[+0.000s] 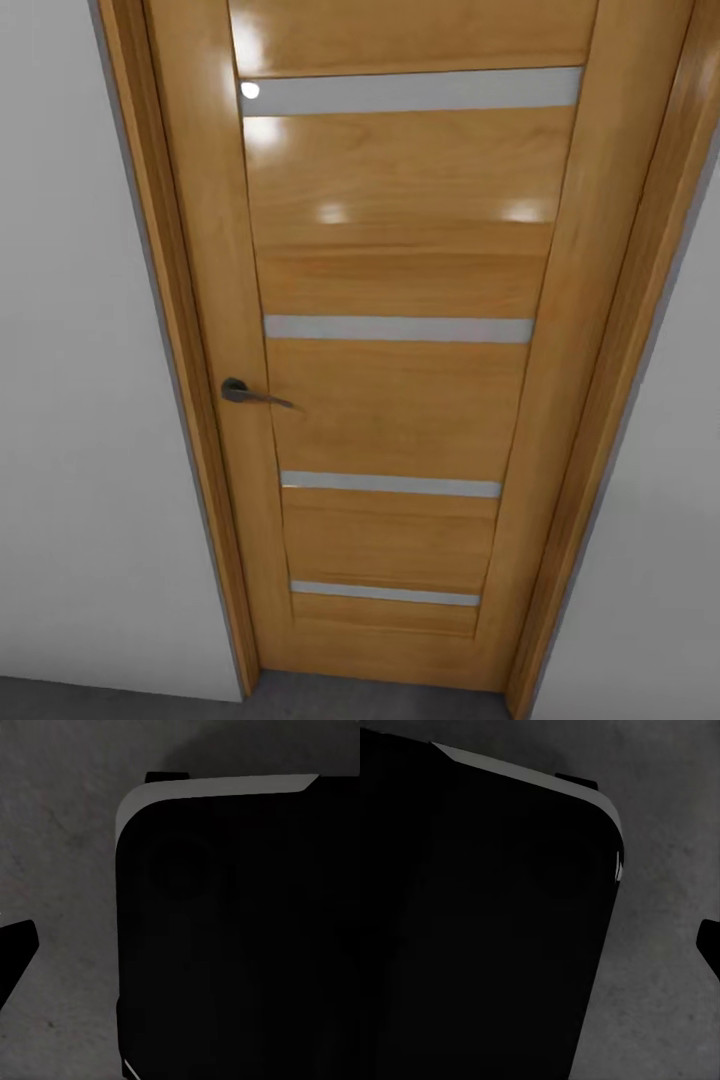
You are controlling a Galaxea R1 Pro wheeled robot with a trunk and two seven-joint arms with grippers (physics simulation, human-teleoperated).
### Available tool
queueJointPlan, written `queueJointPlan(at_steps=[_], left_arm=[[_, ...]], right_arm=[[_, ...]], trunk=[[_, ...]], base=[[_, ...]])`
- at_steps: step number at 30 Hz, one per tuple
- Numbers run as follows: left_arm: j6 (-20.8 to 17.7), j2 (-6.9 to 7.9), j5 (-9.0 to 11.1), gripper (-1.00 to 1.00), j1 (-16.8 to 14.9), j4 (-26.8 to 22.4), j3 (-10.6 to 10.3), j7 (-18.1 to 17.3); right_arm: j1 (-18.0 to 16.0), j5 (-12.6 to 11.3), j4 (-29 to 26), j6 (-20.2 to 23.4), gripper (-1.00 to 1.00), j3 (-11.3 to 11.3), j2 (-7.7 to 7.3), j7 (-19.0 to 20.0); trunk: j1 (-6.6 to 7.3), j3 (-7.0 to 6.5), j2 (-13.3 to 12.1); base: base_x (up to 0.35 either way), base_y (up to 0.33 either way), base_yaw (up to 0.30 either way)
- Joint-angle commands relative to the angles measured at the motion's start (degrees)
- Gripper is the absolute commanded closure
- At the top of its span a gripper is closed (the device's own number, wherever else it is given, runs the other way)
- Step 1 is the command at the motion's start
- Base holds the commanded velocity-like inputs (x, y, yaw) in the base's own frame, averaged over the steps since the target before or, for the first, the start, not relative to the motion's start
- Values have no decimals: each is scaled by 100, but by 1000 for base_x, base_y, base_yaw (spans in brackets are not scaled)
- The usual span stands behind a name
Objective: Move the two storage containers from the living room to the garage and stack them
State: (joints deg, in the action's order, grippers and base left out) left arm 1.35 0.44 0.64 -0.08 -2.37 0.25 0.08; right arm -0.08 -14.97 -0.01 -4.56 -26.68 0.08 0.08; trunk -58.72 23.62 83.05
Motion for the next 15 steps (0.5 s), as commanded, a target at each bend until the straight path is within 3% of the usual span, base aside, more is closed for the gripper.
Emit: queueJointPlan(at_steps=[1, 8, 15], left_arm=[[14, 0, 7, -100, -1, 0, 3, 1], [14, 0, 7, -100, -1, 0, 10, 1], [14, 0, 7, -100, -1, 0, 13, 1]], right_arm=[[-1, -63, 1, -18, -100, -47, 0, 1], [-1, -60, 1, -18, -100, -47, 0, 1], [-1, -51, 1, -18, -100, -47, 0, 1]], trunk=[[0, 5, 2], [0, 5, 2], [0, 5, 2]], base=[[34, 32, -40], [9, 9, -157], [0, 0, -28]])
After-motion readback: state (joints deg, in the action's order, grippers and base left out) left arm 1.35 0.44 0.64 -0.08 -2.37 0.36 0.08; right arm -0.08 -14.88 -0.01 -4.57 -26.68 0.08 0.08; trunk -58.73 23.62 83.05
